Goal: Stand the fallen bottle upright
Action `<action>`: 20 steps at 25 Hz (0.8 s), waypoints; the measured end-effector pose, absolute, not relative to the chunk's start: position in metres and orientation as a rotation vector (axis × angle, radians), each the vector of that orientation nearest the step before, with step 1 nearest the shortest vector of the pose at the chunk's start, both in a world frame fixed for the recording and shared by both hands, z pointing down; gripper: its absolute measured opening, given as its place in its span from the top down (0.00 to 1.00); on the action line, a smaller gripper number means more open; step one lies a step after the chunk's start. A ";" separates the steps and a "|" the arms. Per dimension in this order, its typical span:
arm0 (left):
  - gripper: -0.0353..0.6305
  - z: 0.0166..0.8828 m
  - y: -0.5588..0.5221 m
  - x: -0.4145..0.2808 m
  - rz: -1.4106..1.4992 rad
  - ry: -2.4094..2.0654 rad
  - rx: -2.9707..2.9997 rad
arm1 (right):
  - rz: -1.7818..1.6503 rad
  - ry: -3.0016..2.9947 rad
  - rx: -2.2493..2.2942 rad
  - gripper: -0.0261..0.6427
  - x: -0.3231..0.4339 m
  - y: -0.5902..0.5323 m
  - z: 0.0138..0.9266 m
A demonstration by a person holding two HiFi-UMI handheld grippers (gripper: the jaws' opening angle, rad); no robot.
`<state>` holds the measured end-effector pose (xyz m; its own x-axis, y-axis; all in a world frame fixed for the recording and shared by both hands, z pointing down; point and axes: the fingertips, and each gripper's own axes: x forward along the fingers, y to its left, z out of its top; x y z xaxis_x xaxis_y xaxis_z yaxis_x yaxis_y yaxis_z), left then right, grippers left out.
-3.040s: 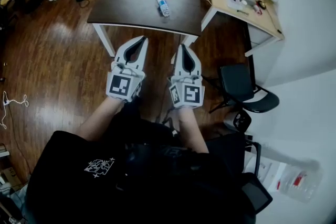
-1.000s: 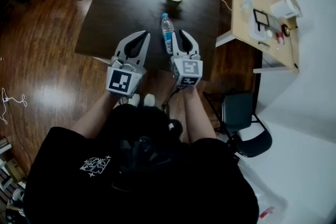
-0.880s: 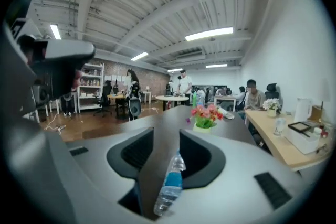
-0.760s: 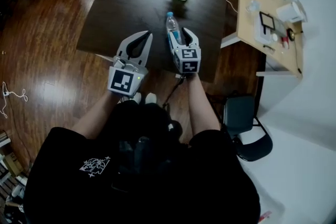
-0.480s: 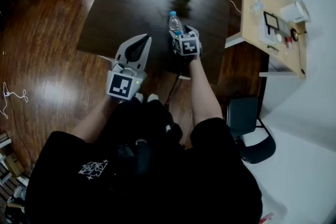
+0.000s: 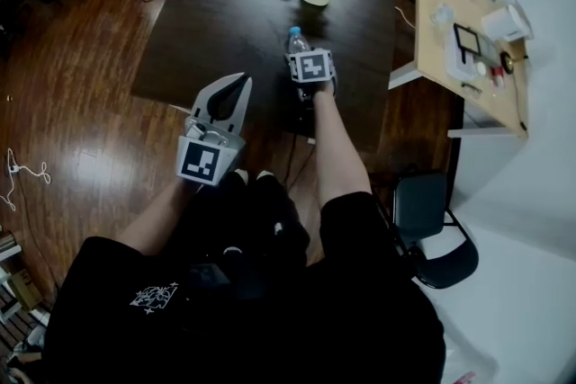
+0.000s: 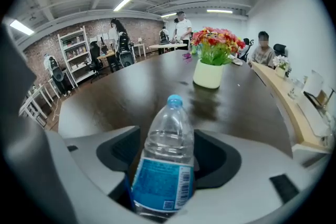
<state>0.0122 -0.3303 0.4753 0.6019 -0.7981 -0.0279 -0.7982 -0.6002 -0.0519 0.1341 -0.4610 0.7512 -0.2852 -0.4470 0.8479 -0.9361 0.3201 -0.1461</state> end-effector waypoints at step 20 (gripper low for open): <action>0.95 0.463 -0.326 0.013 0.002 1.361 -2.787 | 0.534 -2.294 1.658 0.47 0.148 -0.481 0.637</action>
